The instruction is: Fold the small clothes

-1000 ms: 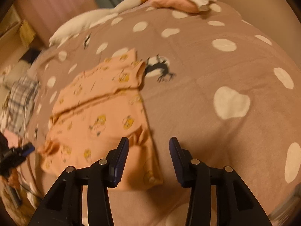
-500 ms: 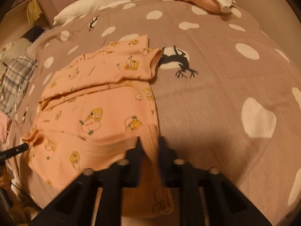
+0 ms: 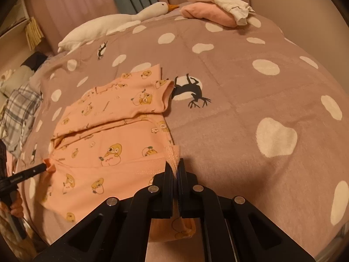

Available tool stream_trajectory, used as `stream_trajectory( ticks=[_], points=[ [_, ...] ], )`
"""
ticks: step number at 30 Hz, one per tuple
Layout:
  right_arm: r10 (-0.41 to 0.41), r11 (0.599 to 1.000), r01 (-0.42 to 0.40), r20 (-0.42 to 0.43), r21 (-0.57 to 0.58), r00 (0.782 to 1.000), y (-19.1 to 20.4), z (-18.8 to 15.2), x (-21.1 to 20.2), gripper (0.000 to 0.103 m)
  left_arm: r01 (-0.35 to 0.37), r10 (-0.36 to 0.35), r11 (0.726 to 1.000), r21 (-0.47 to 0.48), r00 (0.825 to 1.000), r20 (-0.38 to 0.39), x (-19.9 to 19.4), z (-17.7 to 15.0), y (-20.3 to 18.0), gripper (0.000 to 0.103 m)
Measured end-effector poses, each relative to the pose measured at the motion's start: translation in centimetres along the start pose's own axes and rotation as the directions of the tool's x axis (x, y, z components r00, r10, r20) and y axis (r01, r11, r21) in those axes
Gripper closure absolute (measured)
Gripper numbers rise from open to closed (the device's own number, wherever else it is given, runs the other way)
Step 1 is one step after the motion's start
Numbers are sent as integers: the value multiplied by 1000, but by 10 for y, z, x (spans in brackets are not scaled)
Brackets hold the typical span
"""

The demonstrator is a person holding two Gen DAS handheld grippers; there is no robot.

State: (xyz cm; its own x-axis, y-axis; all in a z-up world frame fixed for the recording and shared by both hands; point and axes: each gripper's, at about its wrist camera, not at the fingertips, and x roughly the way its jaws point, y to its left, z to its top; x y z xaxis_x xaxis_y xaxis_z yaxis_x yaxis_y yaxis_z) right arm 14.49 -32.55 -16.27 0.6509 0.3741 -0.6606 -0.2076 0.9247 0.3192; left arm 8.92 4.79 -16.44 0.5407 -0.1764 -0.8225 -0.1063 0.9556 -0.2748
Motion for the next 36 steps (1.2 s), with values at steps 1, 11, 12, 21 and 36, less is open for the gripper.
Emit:
stream_trajectory(
  ticks=[1,11,12,21,36],
  points=[
    [0,1000,0,0,2,1000,0,0,0,99,-10,10,1000,8,1000,-5,4,2,0,74],
    [-7,1000,7,-19,13,1000,-1,-3,2,99,-3,5,999,35,998,-57,22,5,2,75],
    [-8,1000,8,-20,14,1000,-1,-3,2,99,0,2,999,37,998,-57,22,4,2,77],
    [-4,1000,4,12,10,1000,3,-1,-8,99,57,-57,997,-50,998,9,-5,2,4,96],
    [51,998,-46,207,-31,977,25,30,-68,99,227,-186,966,-127,944,273,-103,26,6,96]
  ],
)
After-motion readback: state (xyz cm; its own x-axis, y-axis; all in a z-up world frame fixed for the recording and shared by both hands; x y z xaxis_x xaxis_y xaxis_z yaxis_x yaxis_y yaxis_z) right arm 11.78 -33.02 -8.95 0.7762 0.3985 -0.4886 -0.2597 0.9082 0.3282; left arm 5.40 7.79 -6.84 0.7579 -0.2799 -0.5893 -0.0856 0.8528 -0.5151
